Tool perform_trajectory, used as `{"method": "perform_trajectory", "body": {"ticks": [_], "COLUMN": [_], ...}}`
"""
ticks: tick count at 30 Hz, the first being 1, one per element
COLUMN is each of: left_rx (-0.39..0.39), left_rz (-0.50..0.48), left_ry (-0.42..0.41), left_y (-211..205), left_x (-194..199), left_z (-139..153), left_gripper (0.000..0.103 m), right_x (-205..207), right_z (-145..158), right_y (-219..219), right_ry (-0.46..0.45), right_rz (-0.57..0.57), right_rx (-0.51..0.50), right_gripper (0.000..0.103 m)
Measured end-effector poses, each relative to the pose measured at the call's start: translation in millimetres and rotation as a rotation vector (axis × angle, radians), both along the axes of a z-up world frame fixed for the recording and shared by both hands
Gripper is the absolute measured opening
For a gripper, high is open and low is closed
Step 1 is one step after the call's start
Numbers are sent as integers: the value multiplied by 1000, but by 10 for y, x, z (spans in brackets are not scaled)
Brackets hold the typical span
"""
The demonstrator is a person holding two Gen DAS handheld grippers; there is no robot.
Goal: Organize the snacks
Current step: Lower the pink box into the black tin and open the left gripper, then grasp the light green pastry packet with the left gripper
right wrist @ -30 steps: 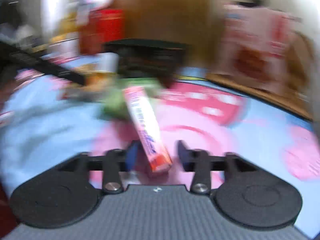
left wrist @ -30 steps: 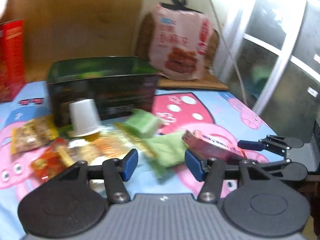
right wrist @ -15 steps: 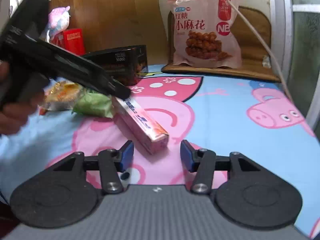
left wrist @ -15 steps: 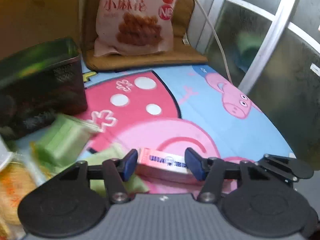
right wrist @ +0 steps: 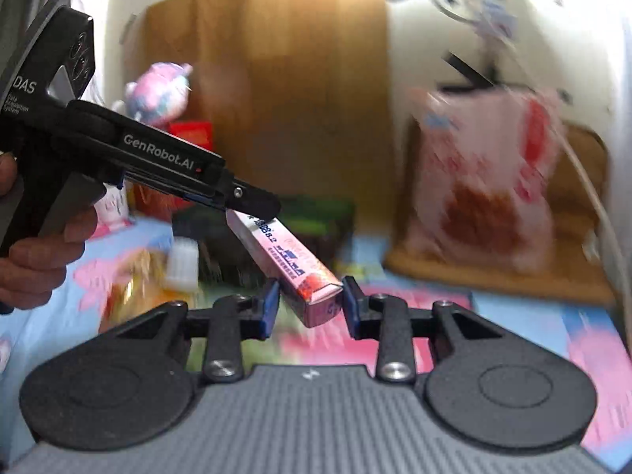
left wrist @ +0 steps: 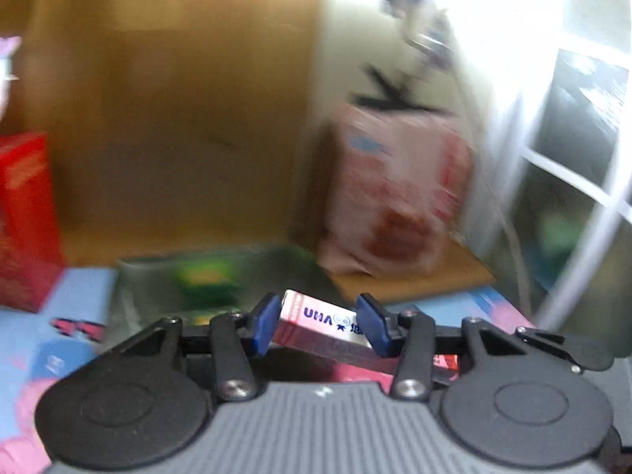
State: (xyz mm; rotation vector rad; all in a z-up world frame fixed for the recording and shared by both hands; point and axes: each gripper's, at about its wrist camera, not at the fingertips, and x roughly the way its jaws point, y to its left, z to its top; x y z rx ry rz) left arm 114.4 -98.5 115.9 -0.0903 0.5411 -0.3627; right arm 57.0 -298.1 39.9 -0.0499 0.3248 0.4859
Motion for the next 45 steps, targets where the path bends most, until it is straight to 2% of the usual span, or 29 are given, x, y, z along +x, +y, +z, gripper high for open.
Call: {"method": "perform_trajectory", "body": {"ticks": [3,5,7,10,14,16,19,20,21,22,23,25,26,27,28,30,31,32,35,36,38,40,41,42,43,44,45], "left_rx": [-9,-17,-36,-89,-170,-185,-174,-159,-146,-131,-123,-124,-126,-123,-124,-131,-132,-125,-90,-71,-10,-22,-41,-50,-49,-40,-29], "left_rz": [81,108,130,111,10,-31,-101,-105,-94,-75,-62,-51,-41,-33,-31,-44,-55,-73,-104,-99,-70,-68,-92,-119,-133,-141,-143], "left_ry": [3,45,43,31,76,96,130,140,145,155,168,219,218,210,201,183,176,171,178,198,280,315,313,316,314,312,316], "left_y": [213,310,424,583,651,608,480,436,422,411,419,455,480,494,501,469,443,374,165,100,-22,-47,-43,-47,-56,-78,-95], "left_x": [269,412,398,194,-91,-237,-467,-533,-589,-627,-638,-638,-661,-685,-698,-715,-728,-710,-555,-484,-303,-290,-332,-397,-463,-533,-591], "left_z": [-34,-107,-144,-197,-366,-458,-591,-642,-672,-716,-736,-760,-752,-725,-696,-616,-591,-562,-569,-595,-680,-732,-742,-750,-760,-779,-810], "left_gripper": [48,50,50,50,50,48,47,48,47,47,47,46,46,46,46,46,47,47,49,49,49,47,48,48,49,49,49], "right_x": [442,669,751,589,328,364,479,514,547,571,589,600,568,531,471,354,281,219,-10,-98,-260,-416,-455,-526,-527,-543,-524], "right_z": [65,57,57,12,-253,-354,-409,-418,-429,-449,-464,-472,-452,-429,-401,-375,-387,-432,-456,-440,-397,-336,-315,-300,-304,-306,-324], "right_y": [270,435,455,210,-90,-73,159,249,331,418,451,380,342,290,210,40,-54,-139,-444,-504,-611,-669,-653,-638,-583,-517,-423], "right_ry": [-8,-29,-23,30,196,280,356,367,377,383,377,382,388,395,409,401,407,412,405,385,370,351,335,316,299,284,278], "right_rz": [27,3,-39,-48,-48,-39,-3,18,30,10,2,20,27,39,47,28,6,-51,-96,-115,-111,-78,-50,-30,-7,16,43], "right_rx": [-17,-42,-23,130,283,265,178,156,132,93,77,82,80,81,99,95,86,50,120,122,149,189,193,185,159,123,84], "right_gripper": [39,44,48,48,47,48,48,52,63,66,74,75,66,50,44,23,8,3,3,7,8,12,29,41,60,65,65]}}
